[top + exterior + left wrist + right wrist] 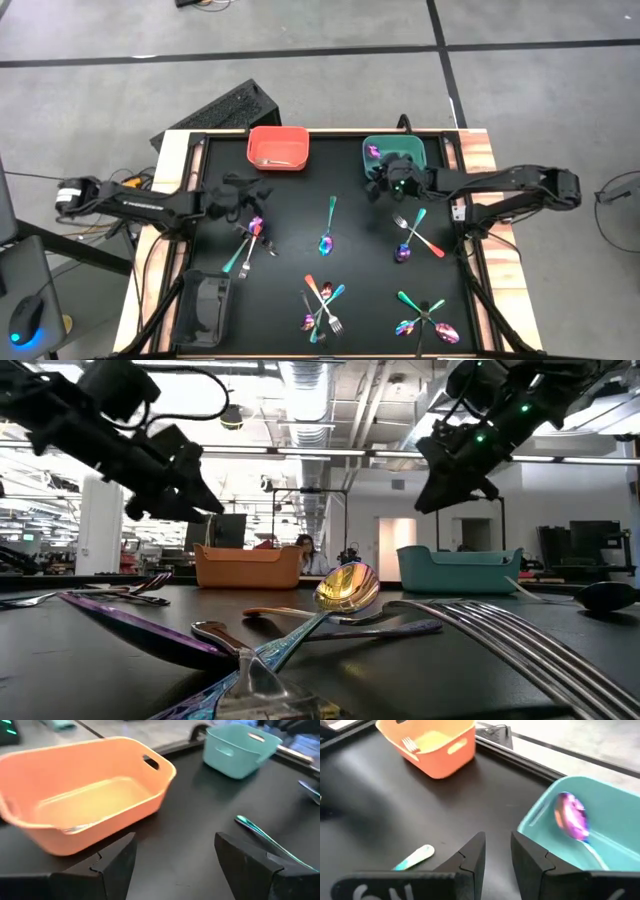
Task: Sort silverware by color (type)
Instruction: Put the blue spoon into the blue bin
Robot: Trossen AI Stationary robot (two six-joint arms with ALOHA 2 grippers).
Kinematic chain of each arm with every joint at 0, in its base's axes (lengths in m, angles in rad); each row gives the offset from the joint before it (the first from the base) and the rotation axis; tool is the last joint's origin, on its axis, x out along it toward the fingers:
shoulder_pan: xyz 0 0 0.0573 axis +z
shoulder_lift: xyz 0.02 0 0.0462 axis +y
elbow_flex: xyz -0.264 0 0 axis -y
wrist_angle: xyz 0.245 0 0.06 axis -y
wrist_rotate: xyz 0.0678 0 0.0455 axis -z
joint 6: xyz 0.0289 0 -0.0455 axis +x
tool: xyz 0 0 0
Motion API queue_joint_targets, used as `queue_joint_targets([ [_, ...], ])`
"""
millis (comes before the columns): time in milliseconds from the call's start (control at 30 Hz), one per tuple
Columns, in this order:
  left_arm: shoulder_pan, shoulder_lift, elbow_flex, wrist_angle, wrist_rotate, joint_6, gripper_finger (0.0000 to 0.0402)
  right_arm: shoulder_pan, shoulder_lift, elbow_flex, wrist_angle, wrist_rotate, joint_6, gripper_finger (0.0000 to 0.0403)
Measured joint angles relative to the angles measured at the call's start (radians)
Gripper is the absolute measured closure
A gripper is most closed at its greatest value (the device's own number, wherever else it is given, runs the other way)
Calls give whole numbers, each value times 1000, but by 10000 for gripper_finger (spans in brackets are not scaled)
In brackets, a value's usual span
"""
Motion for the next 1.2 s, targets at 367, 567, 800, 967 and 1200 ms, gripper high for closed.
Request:
queue_joint_targets([
  [367,211,-1,39,16,216,232,145,-7,168,0,153,-1,67,280],
  [567,295,-1,103,4,225,362,145,-24,71,0,123,-1,6,267],
  [800,413,-1,190,-8,286,433,145,-123,-95,0,122,-1,-96,263],
  [967,501,0,214,-1,333,451,145,-209,-142,0,93,-11,-115,263],
  [1200,553,0,215,6,377,436,145,-261,-141,0,56,-85,-79,263],
])
